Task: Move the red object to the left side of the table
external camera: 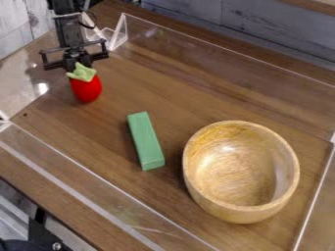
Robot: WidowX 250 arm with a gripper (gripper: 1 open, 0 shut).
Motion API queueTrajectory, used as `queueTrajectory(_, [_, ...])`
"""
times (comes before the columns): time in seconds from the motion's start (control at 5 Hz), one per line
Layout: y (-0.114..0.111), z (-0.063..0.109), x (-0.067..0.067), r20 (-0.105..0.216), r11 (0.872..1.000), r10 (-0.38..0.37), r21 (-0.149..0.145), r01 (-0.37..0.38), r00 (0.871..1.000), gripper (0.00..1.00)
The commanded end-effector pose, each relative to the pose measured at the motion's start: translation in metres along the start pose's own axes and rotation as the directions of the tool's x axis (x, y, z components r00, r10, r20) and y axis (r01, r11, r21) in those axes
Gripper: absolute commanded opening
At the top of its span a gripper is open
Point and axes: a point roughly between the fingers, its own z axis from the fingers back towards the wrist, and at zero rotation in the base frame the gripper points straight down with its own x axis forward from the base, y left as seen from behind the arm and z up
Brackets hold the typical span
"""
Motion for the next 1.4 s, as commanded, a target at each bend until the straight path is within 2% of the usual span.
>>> queueTrajectory(0.0, [-0.011,0.018,0.001,0.036,1.000,0.020,-0.024,-0.019,0.999,0.00])
queueTrajectory(0.4, [-0.012,0.014,-0.011,0.015,1.000,-0.027,0.005,0.027,1.000,0.00])
queueTrajectory(0.6, [-0.017,0.011,-0.025,0.003,1.000,-0.015,0.007,0.014,1.000,0.00])
queueTrajectory(0.8, [-0.023,0.013,-0.034,0.000,1.000,-0.005,0.007,0.005,1.000,0.00])
queueTrajectory(1.0, [-0.031,0.018,-0.030,-0.001,0.997,-0.075,0.034,0.075,0.997,0.00])
queueTrajectory(1.2, [-0.036,0.018,-0.027,-0.016,0.988,-0.140,0.059,0.141,0.990,0.00])
